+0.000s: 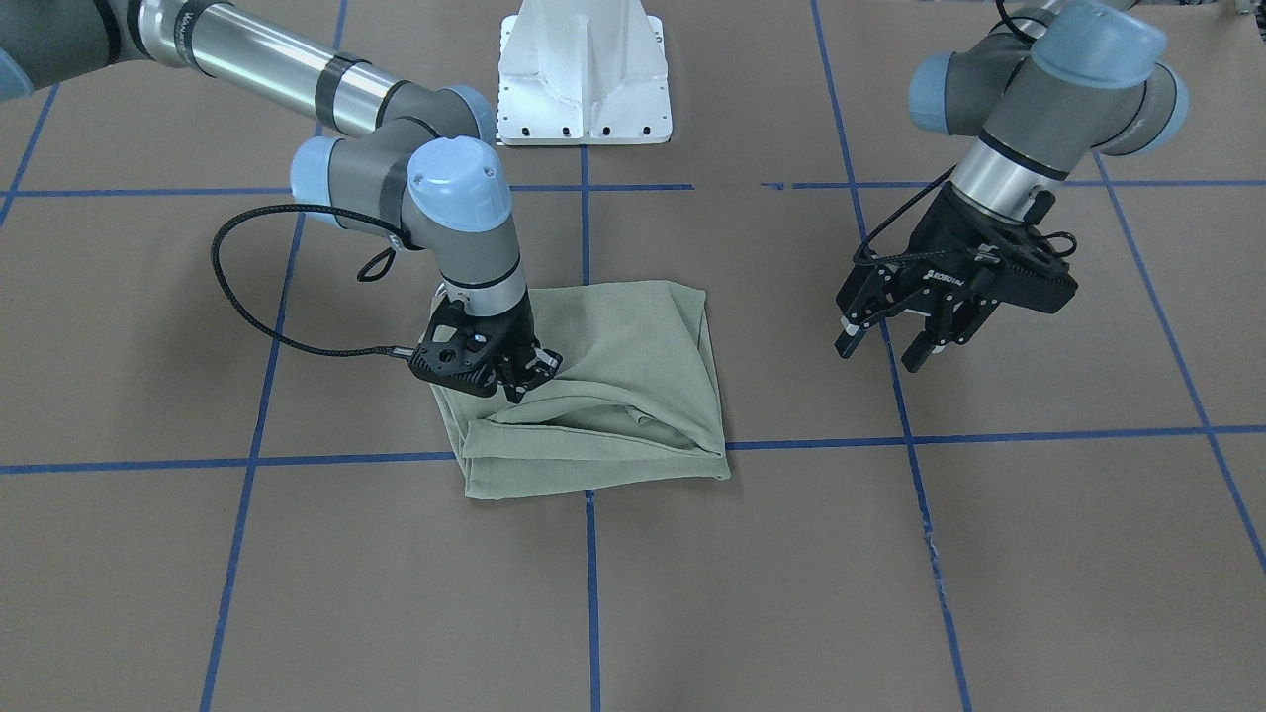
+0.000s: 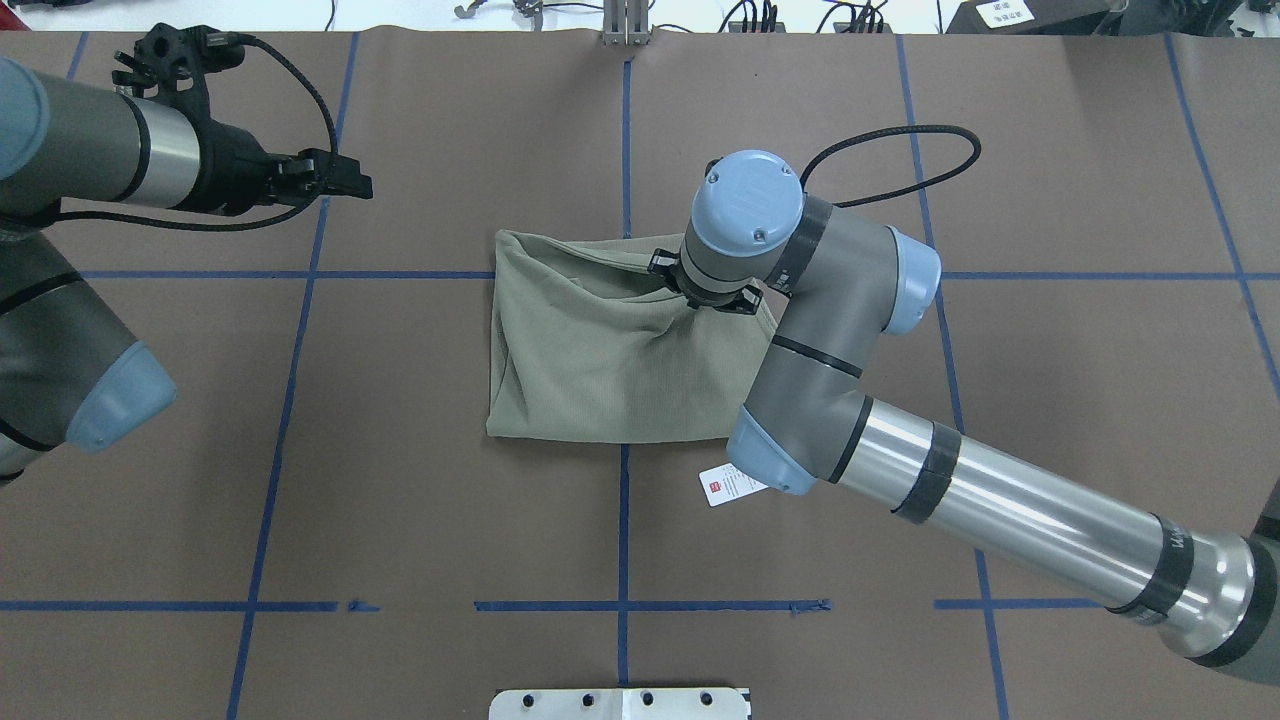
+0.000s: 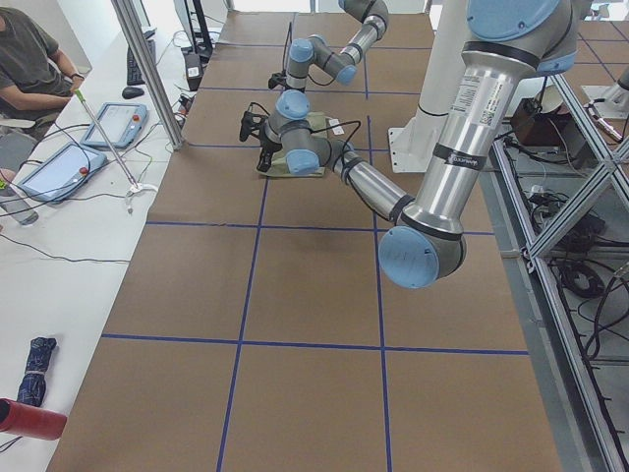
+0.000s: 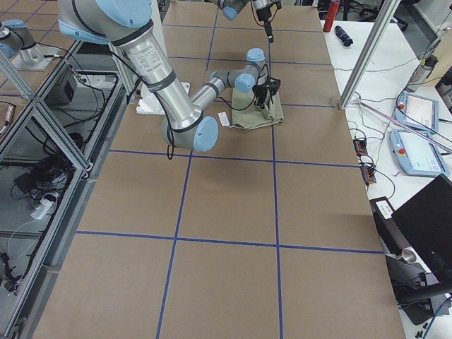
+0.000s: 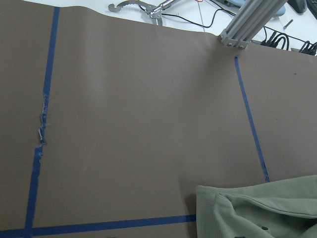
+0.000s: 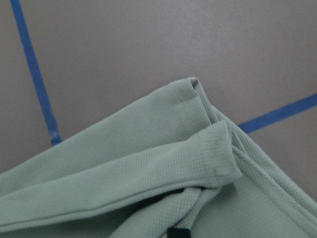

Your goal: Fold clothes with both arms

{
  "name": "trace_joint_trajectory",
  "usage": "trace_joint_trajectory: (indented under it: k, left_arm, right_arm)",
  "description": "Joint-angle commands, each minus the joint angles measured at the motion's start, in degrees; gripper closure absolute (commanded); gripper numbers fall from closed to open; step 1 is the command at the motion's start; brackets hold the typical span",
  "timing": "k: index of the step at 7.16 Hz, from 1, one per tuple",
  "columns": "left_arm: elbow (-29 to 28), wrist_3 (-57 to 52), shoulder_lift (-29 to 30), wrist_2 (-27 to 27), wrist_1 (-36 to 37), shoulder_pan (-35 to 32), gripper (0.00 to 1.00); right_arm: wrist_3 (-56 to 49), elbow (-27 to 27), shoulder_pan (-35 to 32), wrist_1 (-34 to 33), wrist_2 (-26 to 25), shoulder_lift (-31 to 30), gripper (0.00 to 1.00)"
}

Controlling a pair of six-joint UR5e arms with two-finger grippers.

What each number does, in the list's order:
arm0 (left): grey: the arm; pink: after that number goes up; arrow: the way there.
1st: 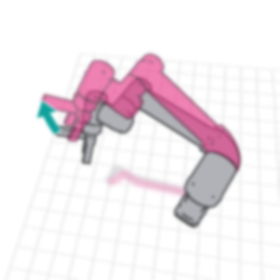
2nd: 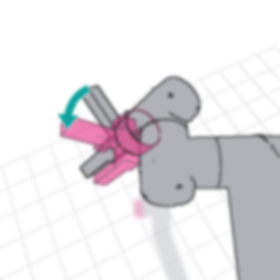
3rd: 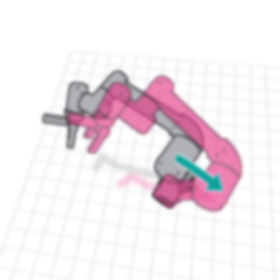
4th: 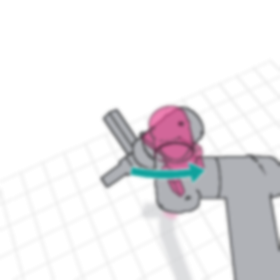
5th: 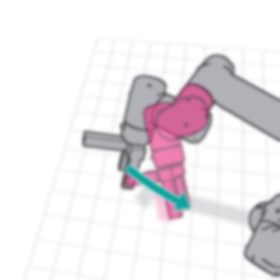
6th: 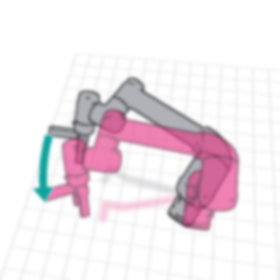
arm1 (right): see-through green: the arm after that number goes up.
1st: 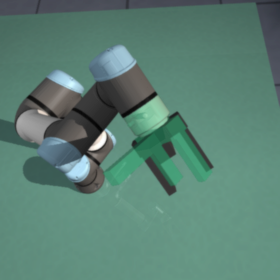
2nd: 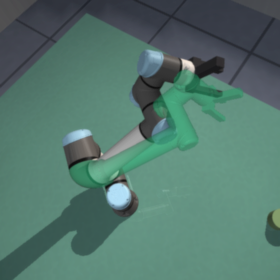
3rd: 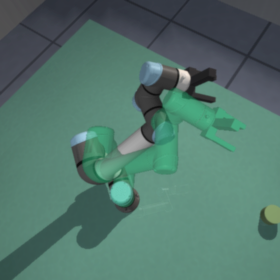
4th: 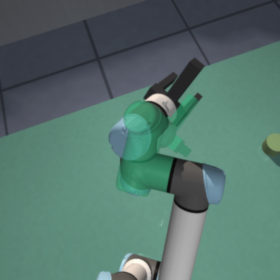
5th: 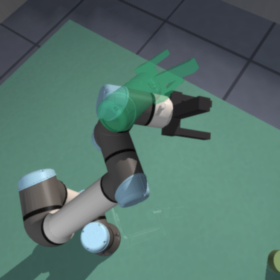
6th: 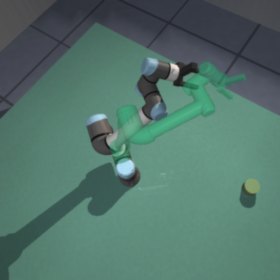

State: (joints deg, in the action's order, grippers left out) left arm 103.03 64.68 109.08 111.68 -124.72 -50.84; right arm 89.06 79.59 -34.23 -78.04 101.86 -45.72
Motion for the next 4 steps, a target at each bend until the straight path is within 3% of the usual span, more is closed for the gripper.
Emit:
trace_joint_trajectory:
  k: [1, 2, 4]
  left_arm:
    - [0.4, 0.0, -0.1, 0.0, 0.1, -0.3, 0.16]
    - [1.4, 0.3, -0.8, 0.0, 0.1, -0.3, 0.16]
    - [1.7, 0.5, -1.7, -0.1, 0.1, -0.3, 0.16]
  right_arm:
    - [-3.3, -7.1, -1.5, 2.8, -0.7, 3.3, 1.0]
    - [-3.5, -12.2, -3.2, 9.0, -0.6, 3.6, 1.0]
    - [-9.8, -15.3, -9.2, 10.3, 1.0, 5.4, 1.0]
